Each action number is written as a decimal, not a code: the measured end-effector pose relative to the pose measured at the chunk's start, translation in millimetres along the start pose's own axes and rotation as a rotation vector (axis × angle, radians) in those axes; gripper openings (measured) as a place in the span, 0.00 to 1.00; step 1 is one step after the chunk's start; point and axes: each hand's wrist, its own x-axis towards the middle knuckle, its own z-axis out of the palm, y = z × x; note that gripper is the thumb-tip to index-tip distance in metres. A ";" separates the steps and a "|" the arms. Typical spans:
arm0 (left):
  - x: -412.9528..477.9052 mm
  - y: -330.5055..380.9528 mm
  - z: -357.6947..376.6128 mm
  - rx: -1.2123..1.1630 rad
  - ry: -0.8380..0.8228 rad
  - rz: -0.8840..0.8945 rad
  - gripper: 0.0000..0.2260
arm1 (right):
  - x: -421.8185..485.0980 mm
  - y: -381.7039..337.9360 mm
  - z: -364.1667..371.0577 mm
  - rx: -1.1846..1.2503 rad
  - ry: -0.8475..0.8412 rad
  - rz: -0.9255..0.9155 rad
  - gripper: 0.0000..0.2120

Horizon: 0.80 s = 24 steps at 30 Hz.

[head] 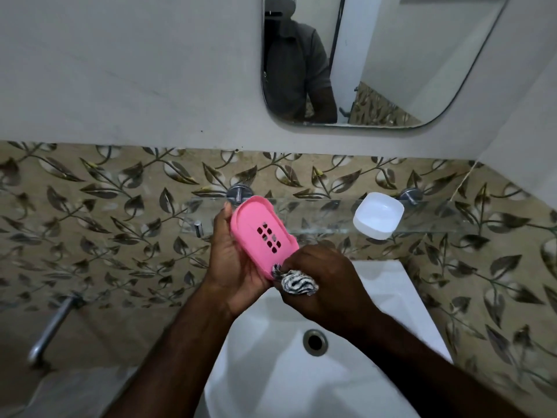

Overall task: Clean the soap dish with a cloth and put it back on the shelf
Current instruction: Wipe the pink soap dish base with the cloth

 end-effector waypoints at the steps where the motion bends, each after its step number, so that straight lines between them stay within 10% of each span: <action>1: -1.3 -2.1 3.2 0.064 -0.015 -0.024 0.37 | 0.5 -5.4 -0.6 0.129 0.042 0.095 0.09; 6: -1.0 -24.3 14.4 0.189 0.047 0.073 0.39 | 8.1 -22.4 2.5 0.403 0.117 0.286 0.09; 14: 1.8 -25.4 10.3 0.022 0.064 0.099 0.31 | 0.8 7.7 -22.1 -0.130 -0.172 0.007 0.15; 24: -2.9 -32.0 12.5 -0.083 0.065 -0.004 0.38 | -8.5 -24.9 -21.2 -0.093 -0.202 0.059 0.15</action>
